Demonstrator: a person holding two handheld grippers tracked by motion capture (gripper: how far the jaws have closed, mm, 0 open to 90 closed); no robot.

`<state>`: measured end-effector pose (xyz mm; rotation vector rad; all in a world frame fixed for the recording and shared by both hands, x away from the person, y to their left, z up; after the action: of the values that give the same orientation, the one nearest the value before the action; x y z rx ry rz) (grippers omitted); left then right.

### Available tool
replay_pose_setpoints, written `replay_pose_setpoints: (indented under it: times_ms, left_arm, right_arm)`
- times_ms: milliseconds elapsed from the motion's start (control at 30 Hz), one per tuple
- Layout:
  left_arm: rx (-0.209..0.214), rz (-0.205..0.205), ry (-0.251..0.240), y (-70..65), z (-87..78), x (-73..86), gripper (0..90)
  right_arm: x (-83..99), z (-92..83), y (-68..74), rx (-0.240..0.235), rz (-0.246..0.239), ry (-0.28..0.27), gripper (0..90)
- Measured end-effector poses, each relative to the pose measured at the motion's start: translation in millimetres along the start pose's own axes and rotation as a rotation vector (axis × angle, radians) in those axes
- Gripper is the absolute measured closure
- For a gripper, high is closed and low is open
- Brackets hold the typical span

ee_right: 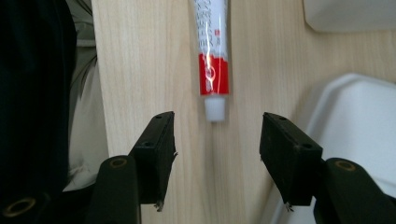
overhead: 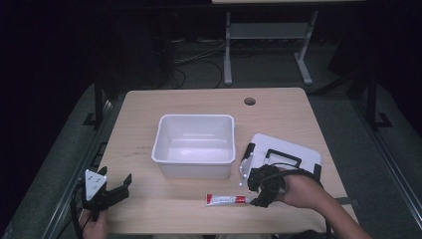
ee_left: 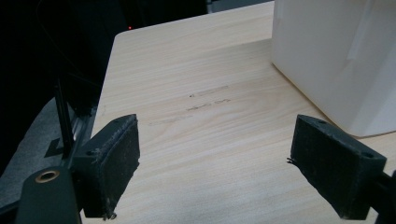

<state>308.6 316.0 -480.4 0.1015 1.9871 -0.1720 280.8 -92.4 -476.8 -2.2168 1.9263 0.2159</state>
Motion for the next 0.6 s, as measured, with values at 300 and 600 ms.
replay_pose_setpoints:
  times_ms: [300, 600]
  left_arm:
    - [0.0, -0.002, -0.002, 0.5, 0.2, -0.3, 15.0]
    - [-0.001, -0.001, -0.004, 0.7, -0.1, -0.8, 15.0]
  right_arm:
    - [-18.3, 12.8, -1.9, -0.022, -0.047, 0.004, 46.4]
    - [-29.1, 25.1, -2.9, -0.042, -0.074, 0.018, 49.0]
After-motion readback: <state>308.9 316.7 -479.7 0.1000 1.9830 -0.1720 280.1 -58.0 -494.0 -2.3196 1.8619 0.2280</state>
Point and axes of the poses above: each handheld gripper's, and its own axes: z roughly forward along the jaws, x roughly out of its underside, y roughly to its left, the point moved 9 cm from there along z, roughly forward along the jaws, and after that the axes turned 14 degrees about -z, right-handed, at the moved point
